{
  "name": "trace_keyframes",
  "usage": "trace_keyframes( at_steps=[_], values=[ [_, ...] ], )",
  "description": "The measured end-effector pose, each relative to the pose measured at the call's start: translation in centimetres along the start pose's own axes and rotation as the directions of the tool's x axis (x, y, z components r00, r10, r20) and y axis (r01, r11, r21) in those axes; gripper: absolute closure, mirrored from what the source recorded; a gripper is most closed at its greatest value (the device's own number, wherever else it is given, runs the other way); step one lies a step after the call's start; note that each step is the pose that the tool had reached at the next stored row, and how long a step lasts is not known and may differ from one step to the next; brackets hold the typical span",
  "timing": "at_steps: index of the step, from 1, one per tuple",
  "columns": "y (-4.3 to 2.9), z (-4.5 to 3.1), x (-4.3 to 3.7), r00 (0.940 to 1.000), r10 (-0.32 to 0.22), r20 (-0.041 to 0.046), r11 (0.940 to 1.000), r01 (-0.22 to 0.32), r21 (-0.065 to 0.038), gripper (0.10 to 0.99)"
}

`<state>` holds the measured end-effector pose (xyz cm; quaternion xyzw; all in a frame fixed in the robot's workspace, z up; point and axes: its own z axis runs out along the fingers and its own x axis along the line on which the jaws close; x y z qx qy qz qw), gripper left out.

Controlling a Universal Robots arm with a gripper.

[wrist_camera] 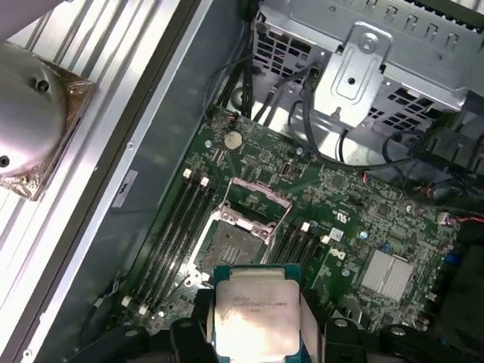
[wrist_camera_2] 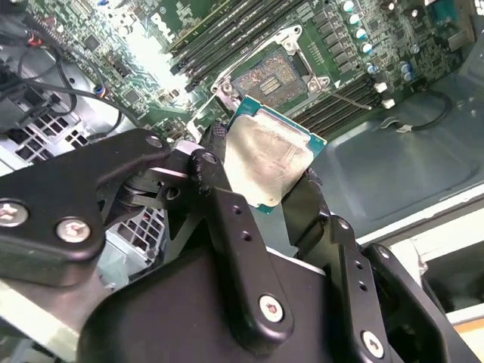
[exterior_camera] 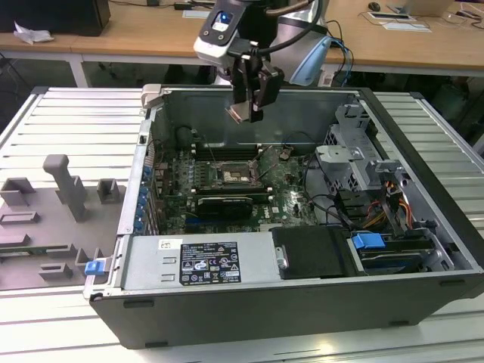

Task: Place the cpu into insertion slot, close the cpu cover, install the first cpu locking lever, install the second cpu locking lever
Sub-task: 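Place the cpu into insertion slot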

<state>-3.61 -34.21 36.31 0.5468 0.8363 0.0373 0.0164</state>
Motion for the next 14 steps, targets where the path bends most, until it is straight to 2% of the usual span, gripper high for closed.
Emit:
trace_keyframes(
  at_steps=[4,8,14],
  values=[
    [0.00,0.06,0.00,0.9987,0.051,0.0041,0.9987,-0.051,-0.001,0.545],
    [-0.01,0.19,0.00,0.9928,0.119,0.0096,0.9929,-0.119,-0.002,0.545],
    [-0.04,0.43,0.00,0.9837,0.179,0.0144,0.9838,-0.179,-0.003,0.545]
  ],
)
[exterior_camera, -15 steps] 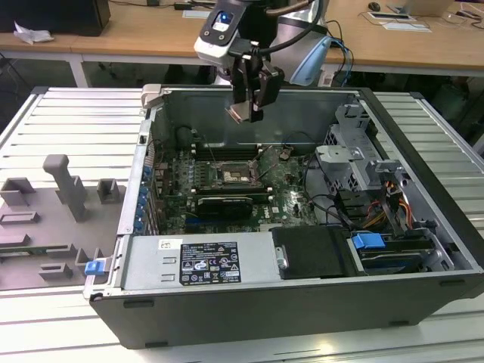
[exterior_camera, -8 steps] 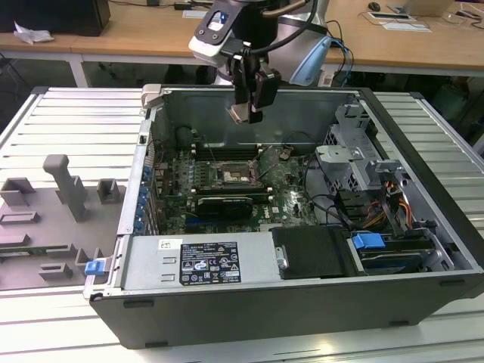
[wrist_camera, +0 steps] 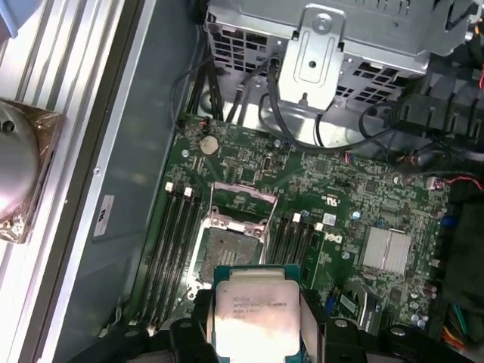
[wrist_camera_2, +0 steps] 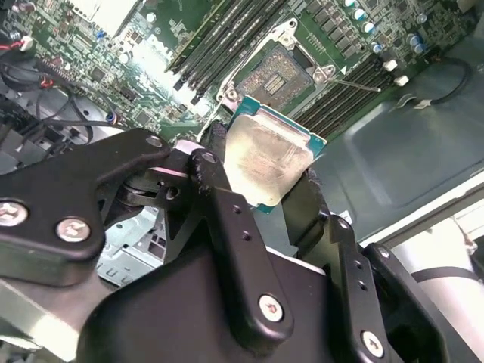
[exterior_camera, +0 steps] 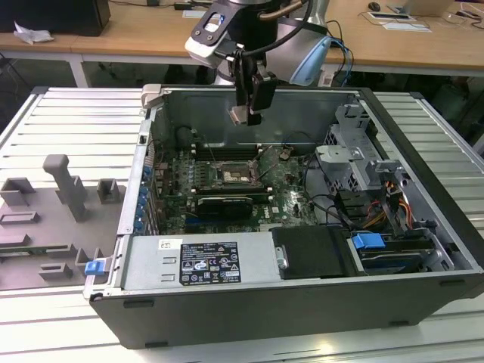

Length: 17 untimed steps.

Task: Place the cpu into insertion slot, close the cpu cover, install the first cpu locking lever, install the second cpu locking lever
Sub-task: 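Place the cpu into insertion slot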

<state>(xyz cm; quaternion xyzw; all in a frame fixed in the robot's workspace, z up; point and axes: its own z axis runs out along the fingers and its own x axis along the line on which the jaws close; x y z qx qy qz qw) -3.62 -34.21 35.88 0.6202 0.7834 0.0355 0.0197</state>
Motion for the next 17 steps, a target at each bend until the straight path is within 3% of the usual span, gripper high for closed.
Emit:
trace_keyframes(
  at_steps=[7,17],
  values=[
    [-0.01,0.17,0.00,0.9990,0.045,0.0035,0.9990,-0.045,-0.001,0.545],
    [-0.06,0.64,-0.01,0.9978,0.066,0.0042,0.9978,-0.066,0.004,0.545]
  ],
)
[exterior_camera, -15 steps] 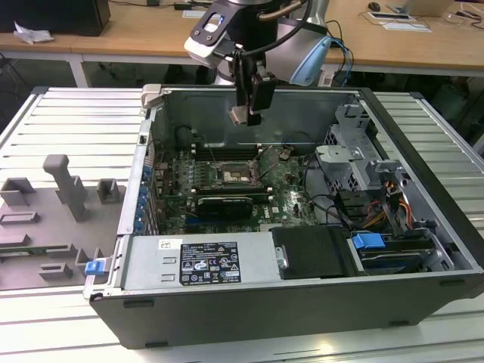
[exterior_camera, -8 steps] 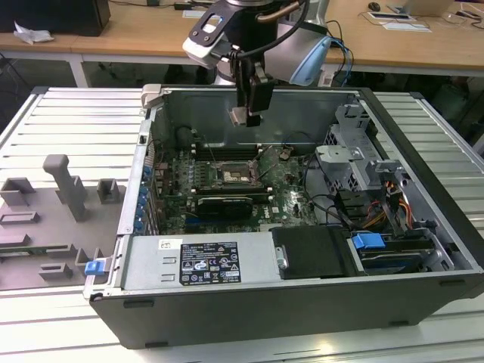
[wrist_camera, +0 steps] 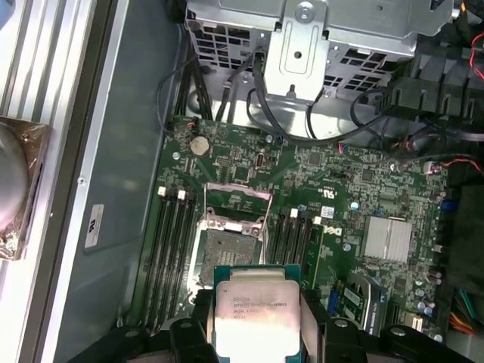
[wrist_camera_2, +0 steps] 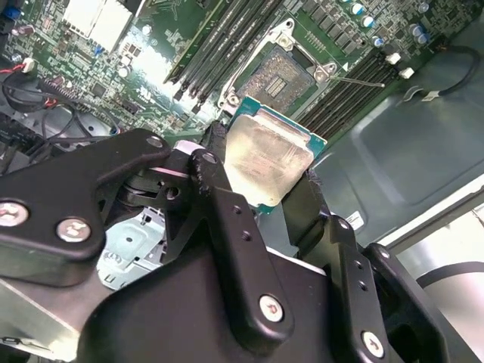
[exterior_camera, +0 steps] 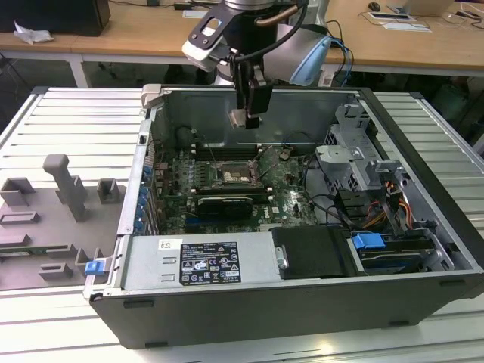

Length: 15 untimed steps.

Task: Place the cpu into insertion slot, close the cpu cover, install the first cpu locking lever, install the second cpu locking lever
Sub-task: 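Place the cpu into insertion slot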

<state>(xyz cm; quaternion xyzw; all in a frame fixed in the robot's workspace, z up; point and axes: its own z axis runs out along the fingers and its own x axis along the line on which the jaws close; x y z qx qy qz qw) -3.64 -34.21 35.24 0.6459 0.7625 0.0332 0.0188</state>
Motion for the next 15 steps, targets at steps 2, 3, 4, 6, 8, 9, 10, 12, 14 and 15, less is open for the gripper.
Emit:
trace_keyframes(
  at_steps=[2,3,4,6,8,9,10,12,14,15],
  values=[
    [-0.02,0.19,0.00,1.0000,0.006,0.0005,1.0000,-0.006,0.000,0.545],
    [-0.03,0.28,0.00,1.0000,0.009,0.0008,1.0000,-0.009,0.000,0.545],
    [-0.03,0.33,0.00,0.9999,0.010,0.0008,0.9999,-0.010,0.000,0.545],
    [-0.04,0.47,-0.01,0.9999,0.012,0.0009,0.9999,-0.012,0.000,0.545],
    [-0.05,0.60,-0.01,0.9999,0.012,0.0011,0.9999,-0.012,0.000,0.545],
    [-0.05,0.66,-0.01,0.9999,0.012,0.0018,0.9999,-0.012,0.000,0.545],
    [-0.06,0.75,-0.01,0.9999,0.012,0.0028,0.9999,-0.012,0.000,0.545],
    [-0.08,1.02,-0.01,0.9999,0.012,0.0068,0.9999,-0.012,0.001,0.545],
    [-0.10,1.27,-0.02,0.9999,0.013,0.0092,0.9999,-0.013,0.001,0.545],
    [-0.11,1.38,-0.02,0.9998,0.016,0.0098,0.9999,-0.016,0.001,0.545]
  ],
)
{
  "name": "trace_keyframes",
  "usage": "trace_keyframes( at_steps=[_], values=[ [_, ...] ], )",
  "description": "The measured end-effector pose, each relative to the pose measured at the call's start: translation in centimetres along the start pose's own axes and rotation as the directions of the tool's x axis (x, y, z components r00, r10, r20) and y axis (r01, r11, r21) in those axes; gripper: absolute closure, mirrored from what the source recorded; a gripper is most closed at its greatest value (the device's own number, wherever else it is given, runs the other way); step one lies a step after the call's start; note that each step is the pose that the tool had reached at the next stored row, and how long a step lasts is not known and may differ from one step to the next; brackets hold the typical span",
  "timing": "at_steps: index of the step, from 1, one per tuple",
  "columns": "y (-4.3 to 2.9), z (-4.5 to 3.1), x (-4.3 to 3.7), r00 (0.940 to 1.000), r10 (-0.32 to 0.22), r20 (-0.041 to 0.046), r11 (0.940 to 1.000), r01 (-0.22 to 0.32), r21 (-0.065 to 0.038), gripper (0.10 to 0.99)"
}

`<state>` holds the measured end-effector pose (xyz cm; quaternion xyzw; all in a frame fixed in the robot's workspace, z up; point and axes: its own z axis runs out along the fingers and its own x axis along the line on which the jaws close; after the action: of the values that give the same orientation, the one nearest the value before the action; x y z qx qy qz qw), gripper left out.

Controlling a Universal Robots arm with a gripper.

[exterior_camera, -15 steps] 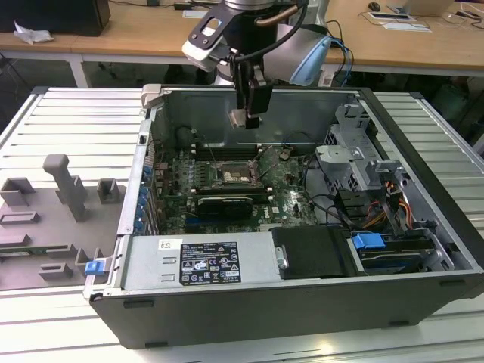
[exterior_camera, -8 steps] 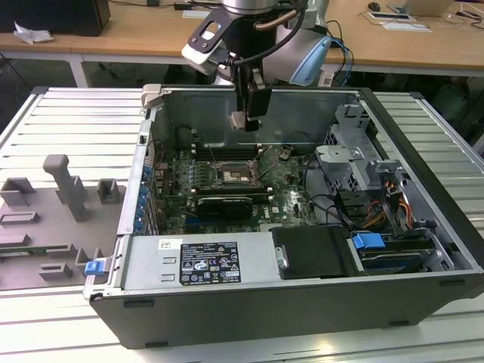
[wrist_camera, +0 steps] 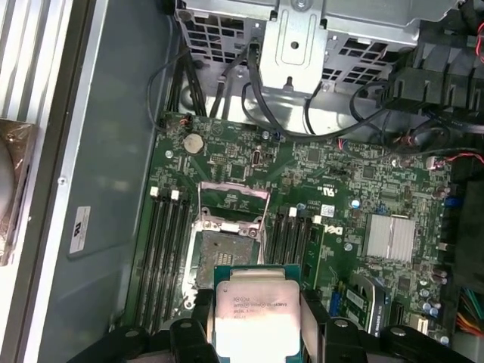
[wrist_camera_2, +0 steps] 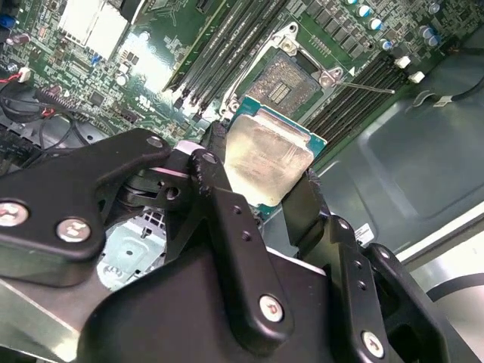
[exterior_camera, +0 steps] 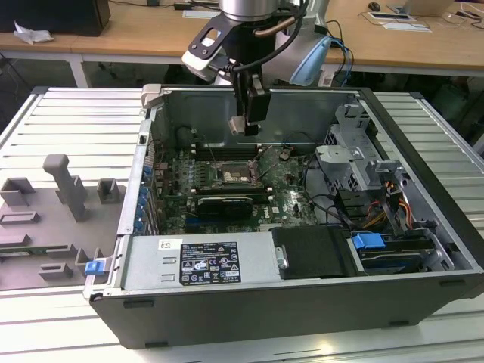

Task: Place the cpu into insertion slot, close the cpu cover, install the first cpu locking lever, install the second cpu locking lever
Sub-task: 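Place the cpu into insertion slot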

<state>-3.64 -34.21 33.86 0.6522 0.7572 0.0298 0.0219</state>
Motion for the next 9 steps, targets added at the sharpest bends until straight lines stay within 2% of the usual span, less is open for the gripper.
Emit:
trace_keyframes(
  at_steps=[9],
  values=[
    [-0.02,0.70,0.21,0.9974,0.072,0.0054,0.9974,-0.072,-0.001,0.545]
  ],
)
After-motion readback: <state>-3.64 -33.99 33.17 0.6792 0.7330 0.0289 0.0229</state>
